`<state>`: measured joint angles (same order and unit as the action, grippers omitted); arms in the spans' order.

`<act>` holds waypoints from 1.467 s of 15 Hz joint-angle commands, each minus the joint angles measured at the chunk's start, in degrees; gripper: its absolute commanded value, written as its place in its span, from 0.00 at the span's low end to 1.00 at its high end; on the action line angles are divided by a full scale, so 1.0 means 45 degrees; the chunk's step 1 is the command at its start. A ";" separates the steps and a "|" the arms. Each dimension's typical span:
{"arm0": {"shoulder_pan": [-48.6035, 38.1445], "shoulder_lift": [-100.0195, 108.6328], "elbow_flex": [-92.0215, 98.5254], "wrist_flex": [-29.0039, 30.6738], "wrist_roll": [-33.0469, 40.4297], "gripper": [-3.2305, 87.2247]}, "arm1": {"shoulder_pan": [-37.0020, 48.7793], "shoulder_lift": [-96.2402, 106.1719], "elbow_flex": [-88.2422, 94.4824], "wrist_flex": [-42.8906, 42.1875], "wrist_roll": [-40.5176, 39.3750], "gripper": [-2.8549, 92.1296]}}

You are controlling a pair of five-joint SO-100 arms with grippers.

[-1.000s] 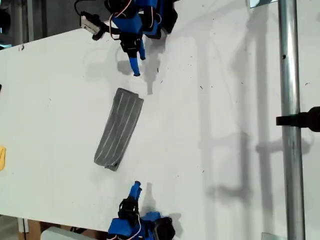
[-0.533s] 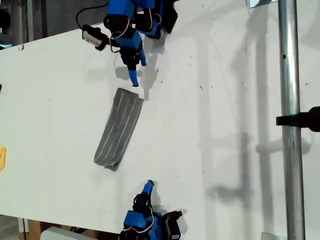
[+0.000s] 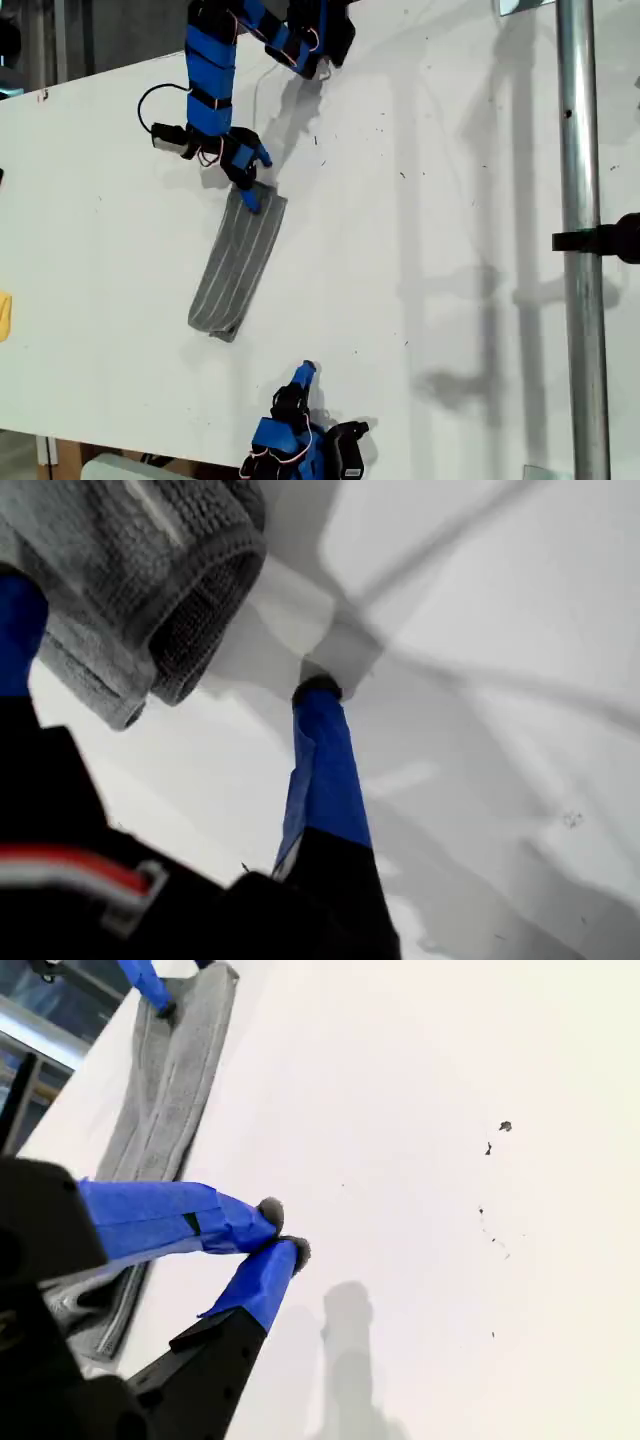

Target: Grasp corners of a towel and fold twice.

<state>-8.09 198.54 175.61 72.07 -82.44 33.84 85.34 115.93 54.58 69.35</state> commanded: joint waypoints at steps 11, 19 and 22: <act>0.0078 0.0098 -0.0137 0.0254 -0.0059 0.07 | 0.1387 0.3262 0.0840 -0.0273 -0.1758 0.03; 0.0371 0.0098 0.0039 -0.0195 -0.0059 0.07 | -0.0625 1.1914 0.1719 0.4922 -0.0645 0.03; 0.0449 0.0098 0.0059 -0.0215 -0.0059 0.07 | -0.0977 0.5273 -0.1621 0.0781 -0.1094 0.03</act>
<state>-6.77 198.54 176.40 72.25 -82.62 29.71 121.73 118.56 65.04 65.65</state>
